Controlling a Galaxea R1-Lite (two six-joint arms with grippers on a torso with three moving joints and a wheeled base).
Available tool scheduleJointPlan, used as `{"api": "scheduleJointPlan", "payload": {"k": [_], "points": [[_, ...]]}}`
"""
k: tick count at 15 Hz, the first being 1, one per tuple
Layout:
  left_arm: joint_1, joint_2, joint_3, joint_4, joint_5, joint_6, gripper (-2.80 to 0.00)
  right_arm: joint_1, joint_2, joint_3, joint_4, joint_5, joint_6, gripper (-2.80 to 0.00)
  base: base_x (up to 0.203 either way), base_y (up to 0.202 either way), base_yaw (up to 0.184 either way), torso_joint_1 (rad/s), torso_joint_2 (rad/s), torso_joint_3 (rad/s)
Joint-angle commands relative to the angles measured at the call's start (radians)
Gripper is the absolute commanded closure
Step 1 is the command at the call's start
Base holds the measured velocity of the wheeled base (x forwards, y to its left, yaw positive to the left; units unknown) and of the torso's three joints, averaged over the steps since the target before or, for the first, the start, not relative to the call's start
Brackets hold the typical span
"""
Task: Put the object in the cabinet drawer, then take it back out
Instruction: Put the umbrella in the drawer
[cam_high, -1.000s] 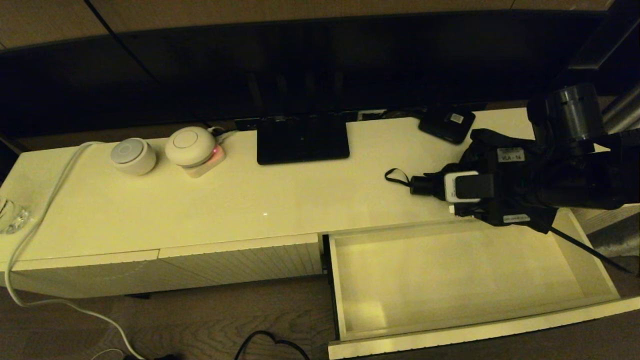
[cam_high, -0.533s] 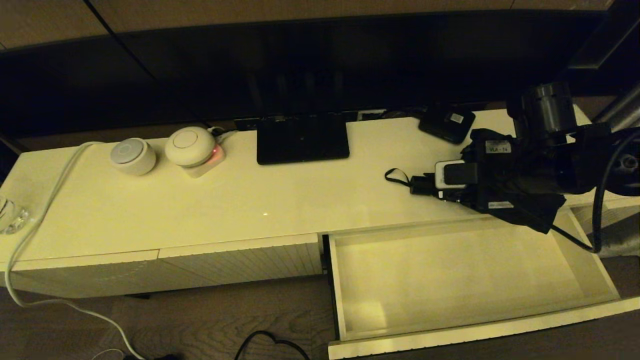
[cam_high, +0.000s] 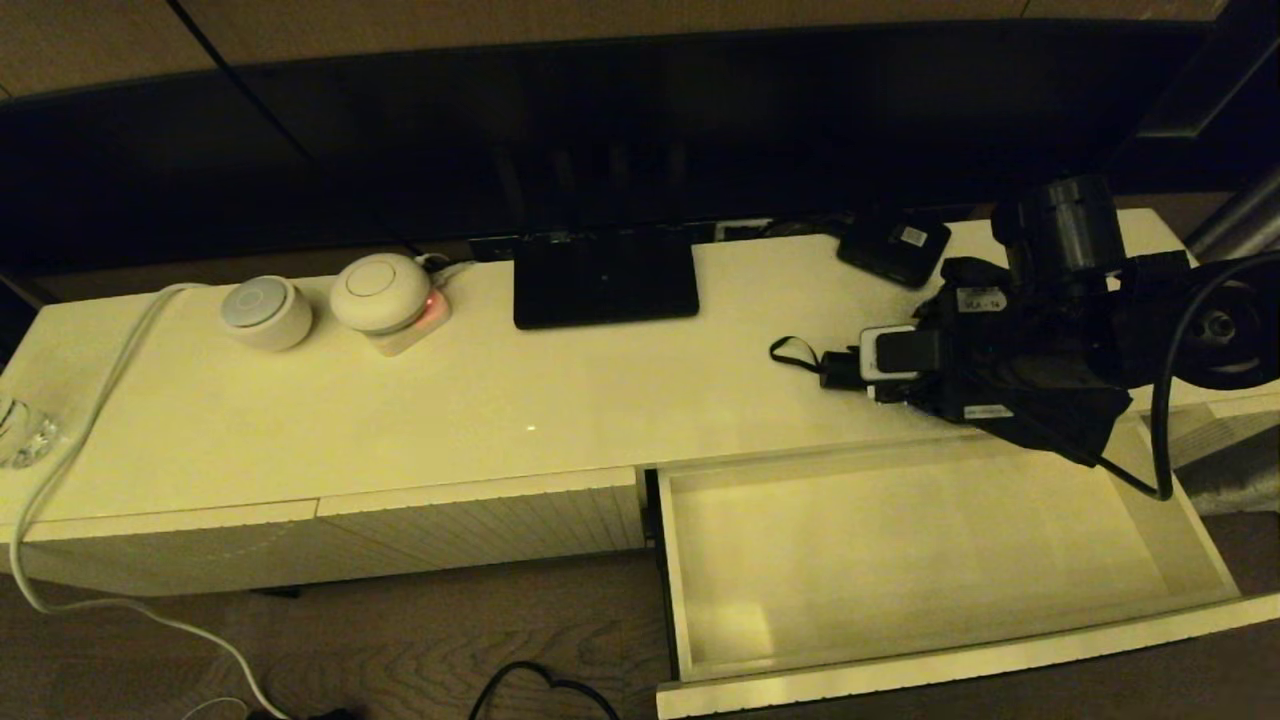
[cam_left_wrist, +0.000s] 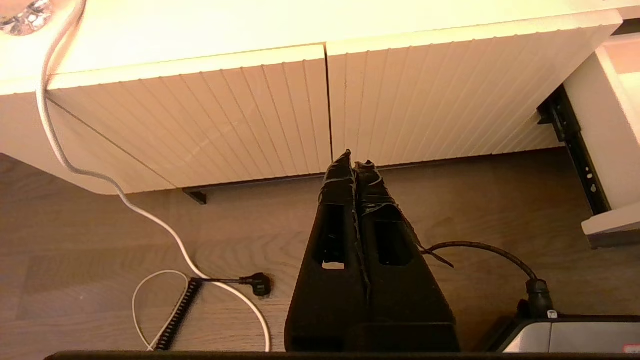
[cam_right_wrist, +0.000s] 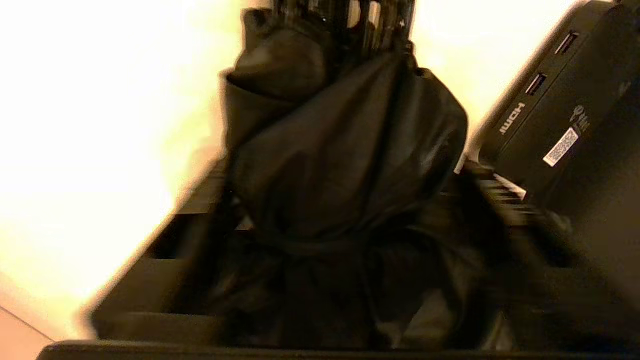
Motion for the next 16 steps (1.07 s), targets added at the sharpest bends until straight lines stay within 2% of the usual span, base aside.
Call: {"api": "scheduleJointPlan", "payload": {"k": [1, 9, 16], "points": [[0.000, 0.000, 0.003, 0.000, 0.000, 0.000, 0.00, 0.001, -0.001, -0.017, 0.010, -0.004, -0.010, 0.00, 0.000, 0.000, 0.000, 0.000, 0.00, 0.000], [0.000, 0.000, 0.003, 0.000, 0.000, 0.000, 0.00, -0.030, -0.013, 0.004, 0.080, -0.007, -0.006, 0.00, 0.000, 0.000, 0.000, 0.000, 0.00, 0.000], [0.000, 0.000, 0.003, 0.000, 0.000, 0.000, 0.00, -0.014, -0.155, 0.041, 0.094, -0.031, -0.006, 0.00, 0.000, 0.000, 0.000, 0.000, 0.00, 0.000]]}}
